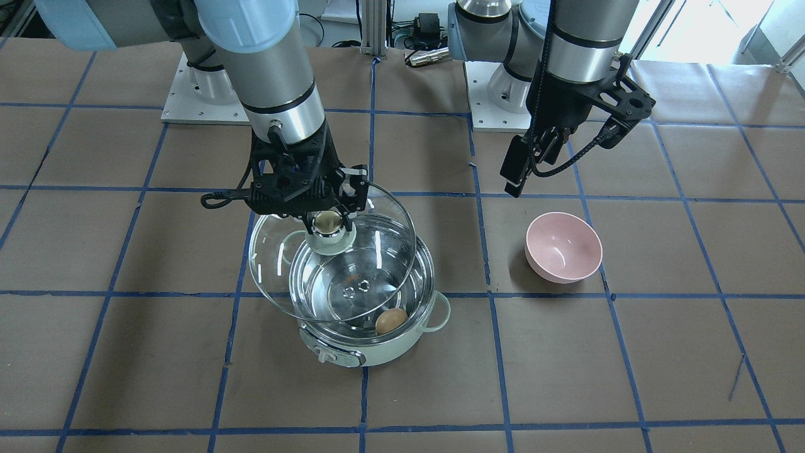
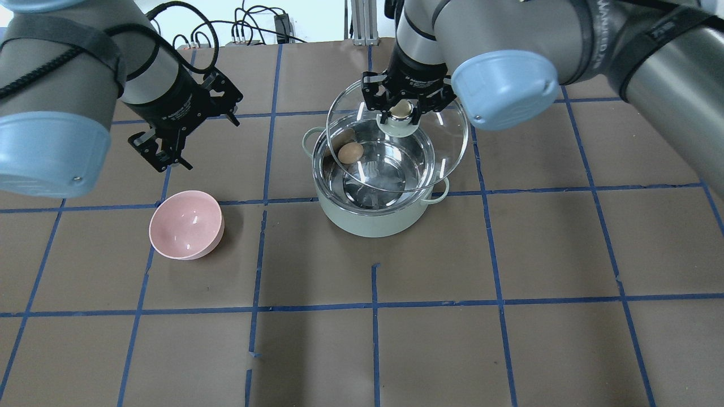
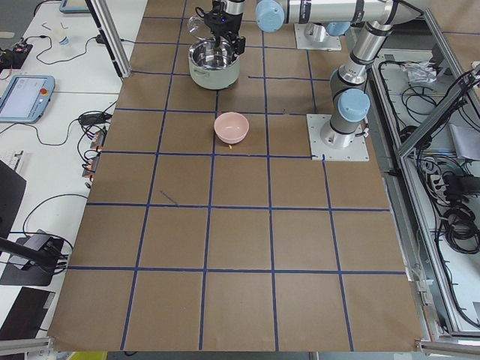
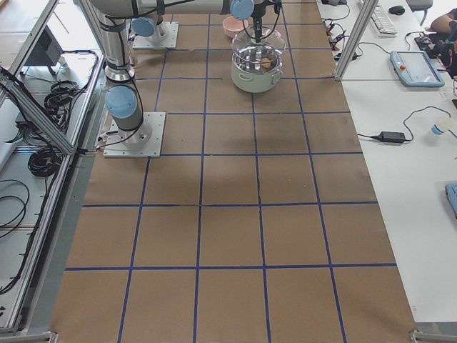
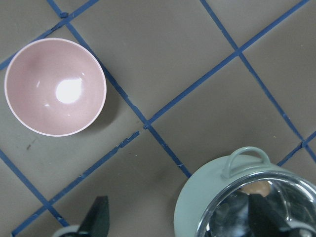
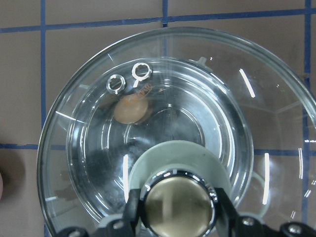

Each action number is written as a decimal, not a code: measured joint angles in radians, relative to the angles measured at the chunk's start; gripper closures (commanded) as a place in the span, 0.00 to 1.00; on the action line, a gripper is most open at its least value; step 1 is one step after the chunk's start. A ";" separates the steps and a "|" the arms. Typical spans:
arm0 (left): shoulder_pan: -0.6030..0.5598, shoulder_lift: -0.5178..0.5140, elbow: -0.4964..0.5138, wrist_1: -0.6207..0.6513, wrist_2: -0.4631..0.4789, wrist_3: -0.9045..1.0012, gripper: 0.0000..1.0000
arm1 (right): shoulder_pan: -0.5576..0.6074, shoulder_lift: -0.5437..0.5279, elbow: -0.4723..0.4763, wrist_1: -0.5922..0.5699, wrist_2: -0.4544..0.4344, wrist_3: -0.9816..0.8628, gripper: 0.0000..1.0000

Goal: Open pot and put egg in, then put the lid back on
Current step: 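Withdraw the left gripper while the right gripper carries the lid over the pot, then lower the glass lid onto the pot with the right gripper and release it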

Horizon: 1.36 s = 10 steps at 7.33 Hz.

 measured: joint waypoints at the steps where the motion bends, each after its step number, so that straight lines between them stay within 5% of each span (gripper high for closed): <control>1: 0.016 0.020 0.004 -0.050 0.015 0.144 0.00 | 0.021 0.027 0.001 -0.028 0.001 0.020 0.60; 6: 0.138 0.006 0.134 -0.199 0.047 0.742 0.00 | 0.056 0.092 0.013 -0.104 0.002 0.070 0.60; 10: 0.094 -0.022 0.136 -0.187 0.035 0.836 0.00 | 0.055 0.098 0.052 -0.127 0.003 0.052 0.60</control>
